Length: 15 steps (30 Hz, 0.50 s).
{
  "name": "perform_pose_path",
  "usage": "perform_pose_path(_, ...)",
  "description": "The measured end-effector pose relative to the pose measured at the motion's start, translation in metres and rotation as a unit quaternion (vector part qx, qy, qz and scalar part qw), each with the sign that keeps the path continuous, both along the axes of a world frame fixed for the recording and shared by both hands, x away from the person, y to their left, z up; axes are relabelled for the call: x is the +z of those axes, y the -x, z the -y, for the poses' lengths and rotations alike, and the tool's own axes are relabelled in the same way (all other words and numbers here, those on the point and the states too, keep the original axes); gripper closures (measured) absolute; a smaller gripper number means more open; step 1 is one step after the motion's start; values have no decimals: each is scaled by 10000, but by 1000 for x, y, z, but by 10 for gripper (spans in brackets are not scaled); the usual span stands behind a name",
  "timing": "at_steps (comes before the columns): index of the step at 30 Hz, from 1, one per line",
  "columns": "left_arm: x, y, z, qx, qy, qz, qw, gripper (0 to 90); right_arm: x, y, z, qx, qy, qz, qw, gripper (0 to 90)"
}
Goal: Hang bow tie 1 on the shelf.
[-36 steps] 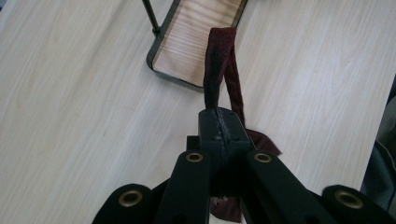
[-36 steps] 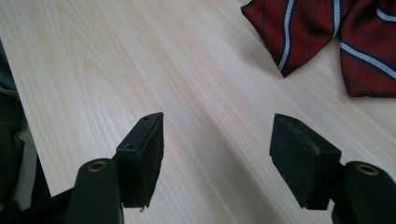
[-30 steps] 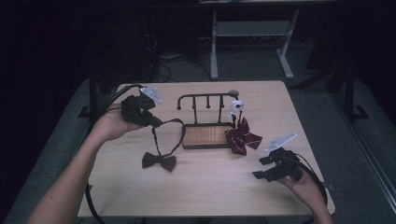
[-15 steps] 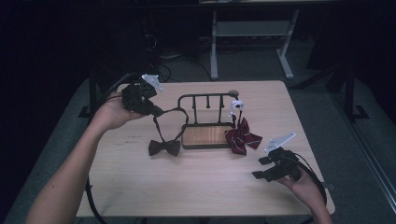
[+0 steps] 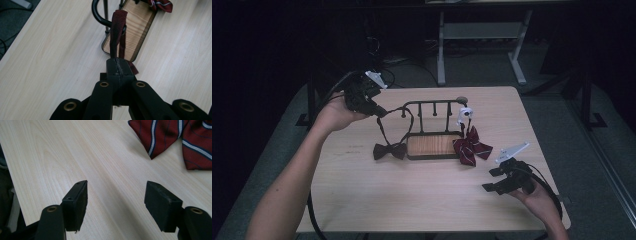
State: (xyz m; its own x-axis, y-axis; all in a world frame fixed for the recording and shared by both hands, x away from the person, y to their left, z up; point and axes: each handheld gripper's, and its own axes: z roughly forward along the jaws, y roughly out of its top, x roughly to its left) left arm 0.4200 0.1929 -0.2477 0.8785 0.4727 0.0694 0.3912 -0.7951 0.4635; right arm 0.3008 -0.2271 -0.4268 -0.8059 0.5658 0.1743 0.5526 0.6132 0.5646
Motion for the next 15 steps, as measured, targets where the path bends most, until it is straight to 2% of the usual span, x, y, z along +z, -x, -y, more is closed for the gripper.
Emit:
perform_pose_path(9, -5, -12, -3, 148, -147, -52, 9998, 900, 1, 0, 0, -1, 0, 25, 10000, 348)
perform_pose_path(15, -9, -14, -3, 152, -264, -92, 9995, 900, 1, 1, 1, -9, -8, 12, 10000, 348)
